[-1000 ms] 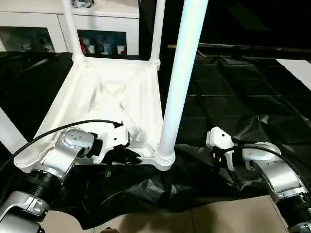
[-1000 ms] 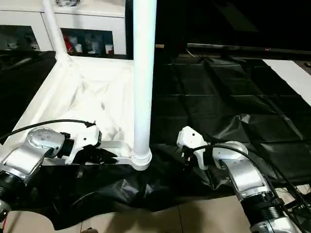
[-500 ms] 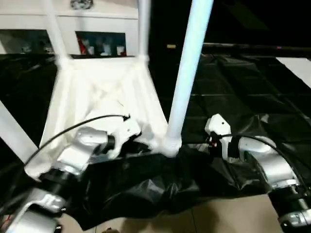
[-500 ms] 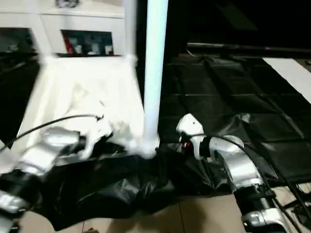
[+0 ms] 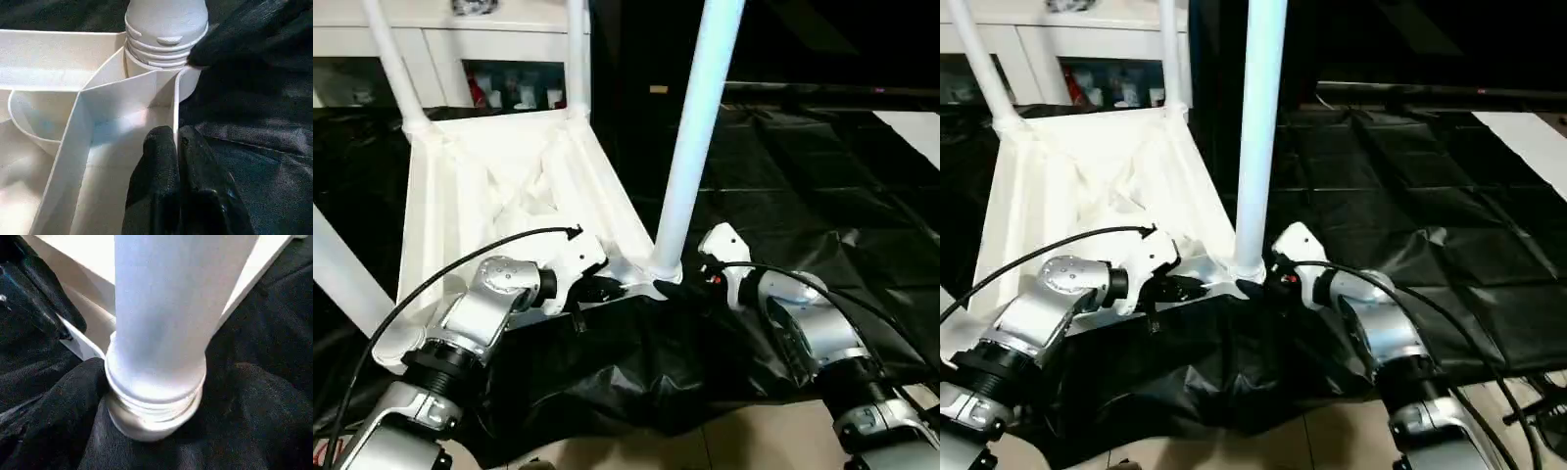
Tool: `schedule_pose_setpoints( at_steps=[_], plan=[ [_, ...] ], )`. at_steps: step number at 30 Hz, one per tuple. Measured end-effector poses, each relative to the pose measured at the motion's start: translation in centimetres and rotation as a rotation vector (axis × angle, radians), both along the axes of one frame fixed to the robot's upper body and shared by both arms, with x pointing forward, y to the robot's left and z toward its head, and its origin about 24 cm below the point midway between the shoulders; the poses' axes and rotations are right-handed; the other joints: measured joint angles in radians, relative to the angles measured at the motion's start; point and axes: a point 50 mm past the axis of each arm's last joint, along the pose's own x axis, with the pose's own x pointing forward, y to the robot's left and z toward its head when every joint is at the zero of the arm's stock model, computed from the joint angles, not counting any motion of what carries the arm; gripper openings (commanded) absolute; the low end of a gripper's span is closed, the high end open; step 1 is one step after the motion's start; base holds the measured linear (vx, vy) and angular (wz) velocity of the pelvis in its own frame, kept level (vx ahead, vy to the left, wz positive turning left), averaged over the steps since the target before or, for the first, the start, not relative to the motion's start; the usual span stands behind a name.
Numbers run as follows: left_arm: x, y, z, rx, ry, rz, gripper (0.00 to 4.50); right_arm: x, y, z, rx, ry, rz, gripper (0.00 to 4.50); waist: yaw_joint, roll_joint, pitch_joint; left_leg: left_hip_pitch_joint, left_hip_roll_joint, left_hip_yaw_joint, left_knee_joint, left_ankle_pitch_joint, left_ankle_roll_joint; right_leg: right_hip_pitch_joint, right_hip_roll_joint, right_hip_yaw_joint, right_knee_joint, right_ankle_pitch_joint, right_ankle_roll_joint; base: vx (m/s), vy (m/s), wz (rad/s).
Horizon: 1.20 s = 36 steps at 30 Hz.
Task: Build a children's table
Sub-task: Rotate leg to tighten
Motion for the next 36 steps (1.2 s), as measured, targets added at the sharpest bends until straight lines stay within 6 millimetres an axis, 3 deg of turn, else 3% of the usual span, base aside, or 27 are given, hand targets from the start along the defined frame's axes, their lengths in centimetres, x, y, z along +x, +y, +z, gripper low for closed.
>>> schedule_pose_setpoints(
  at_steps=[6, 24, 30, 36],
  plan=[
    [-0.1, -0.2, 0.0, 0.003, -0.003, -0.01, 0.0, 0.8, 0.9, 0.1, 0.006, -0.012, 0.013, 4.4, 0.001, -0.001, 0.001, 0.0, 0.0, 0.0, 0.0, 0.0, 0.0, 0.0, 0.0, 0.0, 0.0, 0.0, 0.0, 0.0, 0.0, 0.0],
    [-0.2, 0.0, 0.1, 0.007, -0.02, -0.005, 0.0, 0.9, 2.0, -0.6, 0.063, -0.004, 0.044, 2.87, 0.0, -0.002, 0.001, 0.0, 0.0, 0.001, -0.003, 0.0, 0.0, 0.0, 0.0, 0.0, -0.003, 0.0, 0.0, 0.0, 0.0, 0.0],
    [0.6, -0.7, -0.1, 0.007, -0.042, 0.067, 0.0, 1.3, 2.7, -1.2, 0.121, -0.015, -0.12, 2.74, -0.002, -0.001, 0.001, 0.001, 0.0, 0.001, -0.003, 0.0, 0.0, 0.001, 0.0, 0.0, -0.003, 0.0, 0.0, 0.0, 0.0, 0.0],
    [2.2, -3.2, -0.2, 0.009, -0.066, 0.181, 0.0, 2.5, 4.0, -1.6, 0.165, -0.021, -0.437, 2.73, -0.001, 0.002, -0.001, 0.001, -0.002, 0.001, -0.003, 0.0, 0.0, 0.001, -0.001, 0.001, -0.004, 0.001, 0.0, 0.0, 0.0, 0.0]
  ],
)
